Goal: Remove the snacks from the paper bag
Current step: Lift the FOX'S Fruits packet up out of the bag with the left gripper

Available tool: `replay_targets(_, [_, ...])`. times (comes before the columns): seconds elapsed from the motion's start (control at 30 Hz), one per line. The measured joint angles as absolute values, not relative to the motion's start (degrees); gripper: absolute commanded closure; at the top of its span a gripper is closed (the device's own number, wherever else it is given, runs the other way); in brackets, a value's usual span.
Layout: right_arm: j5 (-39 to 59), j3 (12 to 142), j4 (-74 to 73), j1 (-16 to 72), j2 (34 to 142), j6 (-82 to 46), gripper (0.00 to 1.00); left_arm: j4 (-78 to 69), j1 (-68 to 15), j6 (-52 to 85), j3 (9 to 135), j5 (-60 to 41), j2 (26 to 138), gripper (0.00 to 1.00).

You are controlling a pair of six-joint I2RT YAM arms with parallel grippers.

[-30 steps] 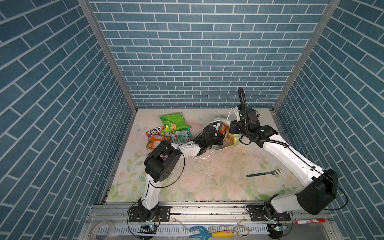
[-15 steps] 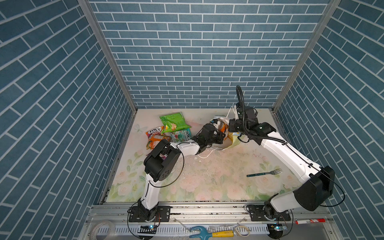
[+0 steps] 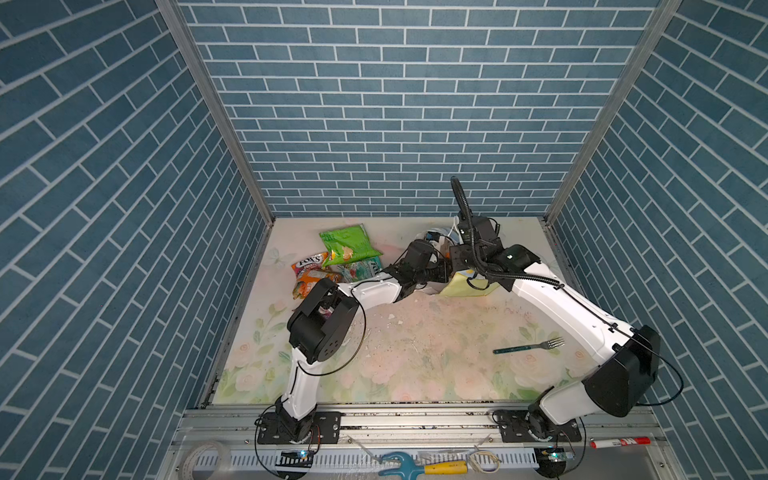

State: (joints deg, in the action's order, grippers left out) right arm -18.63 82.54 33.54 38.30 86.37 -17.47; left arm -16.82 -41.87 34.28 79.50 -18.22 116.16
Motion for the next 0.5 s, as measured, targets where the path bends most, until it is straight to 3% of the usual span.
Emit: replay_targets(0.5, [-20.16, 80.9, 32.12, 38.37, 85.89, -17.47, 1.0, -17.8, -40.6, 35.55, 76.82, -19.86, 114.93, 1.0])
